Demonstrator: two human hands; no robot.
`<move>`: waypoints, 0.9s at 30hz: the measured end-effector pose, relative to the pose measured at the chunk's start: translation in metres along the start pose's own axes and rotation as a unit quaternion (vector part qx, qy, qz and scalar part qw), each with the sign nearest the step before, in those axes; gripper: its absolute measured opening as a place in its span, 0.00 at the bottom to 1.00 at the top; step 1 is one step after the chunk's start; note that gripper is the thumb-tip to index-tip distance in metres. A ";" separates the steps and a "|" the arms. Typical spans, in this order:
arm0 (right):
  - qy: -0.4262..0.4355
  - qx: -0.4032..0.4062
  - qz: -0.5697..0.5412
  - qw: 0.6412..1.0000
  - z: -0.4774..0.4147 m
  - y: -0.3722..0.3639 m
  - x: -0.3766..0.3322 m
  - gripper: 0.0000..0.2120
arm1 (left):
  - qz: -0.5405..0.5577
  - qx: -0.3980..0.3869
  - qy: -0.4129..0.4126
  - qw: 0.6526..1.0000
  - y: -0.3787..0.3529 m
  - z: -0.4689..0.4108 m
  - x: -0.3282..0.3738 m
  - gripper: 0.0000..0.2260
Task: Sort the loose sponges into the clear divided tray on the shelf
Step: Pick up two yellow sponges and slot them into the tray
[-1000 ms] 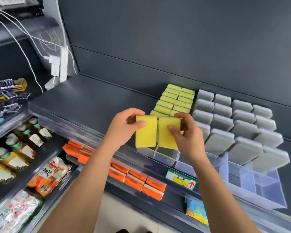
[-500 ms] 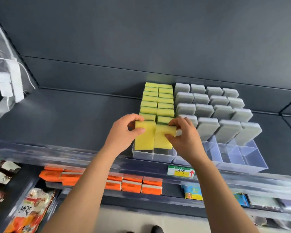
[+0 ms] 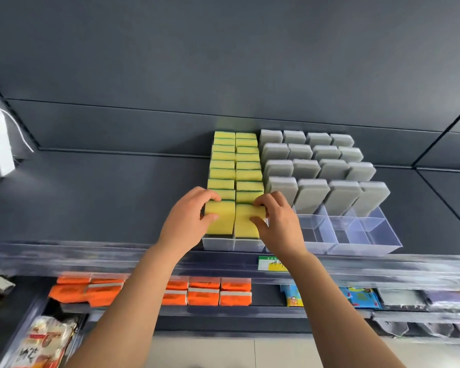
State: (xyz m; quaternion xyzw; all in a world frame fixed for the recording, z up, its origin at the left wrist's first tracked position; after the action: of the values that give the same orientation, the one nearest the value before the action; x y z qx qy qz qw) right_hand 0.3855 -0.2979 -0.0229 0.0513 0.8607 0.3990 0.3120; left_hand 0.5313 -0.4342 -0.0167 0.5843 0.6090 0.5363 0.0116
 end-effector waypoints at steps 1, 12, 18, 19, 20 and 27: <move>0.005 -0.002 0.006 1.000 0.000 0.000 0.001 0.13 | -0.010 -0.001 -0.008 1.000 -0.002 0.001 0.000 0.13; 0.023 -0.016 0.051 0.998 0.001 -0.002 0.000 0.18 | -0.126 0.047 -0.103 0.986 -0.008 0.009 0.007 0.13; 0.011 0.002 0.065 0.998 0.007 -0.006 0.000 0.19 | -0.146 0.048 -0.091 0.984 -0.010 0.010 0.007 0.17; 0.011 0.002 0.071 0.997 0.008 -0.006 0.000 0.20 | -0.148 0.048 -0.091 0.984 -0.011 0.010 0.007 0.18; 0.011 0.002 0.080 0.997 0.008 -0.005 0.000 0.22 | -0.149 0.049 -0.090 0.984 -0.010 0.010 0.006 0.18; -0.006 0.034 0.099 0.995 0.021 0.011 0.000 0.26 | -0.164 0.088 -0.134 0.973 -0.015 0.009 0.023 0.16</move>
State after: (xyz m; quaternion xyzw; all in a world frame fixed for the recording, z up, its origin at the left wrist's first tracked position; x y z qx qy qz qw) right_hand 0.3959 -0.2773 -0.0252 0.1489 0.8629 0.3977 0.2739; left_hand 0.5195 -0.4083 -0.0167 0.5419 0.7344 0.3877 0.1294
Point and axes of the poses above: each hand's wrist, its own z-axis away from the middle knuckle, its own y-axis out of the back of the hand, x = y × z, the point moved 1 cm from there along -z, towards the middle knuckle, and after that the axes turned 11 degrees about x, right-handed, at the moved point
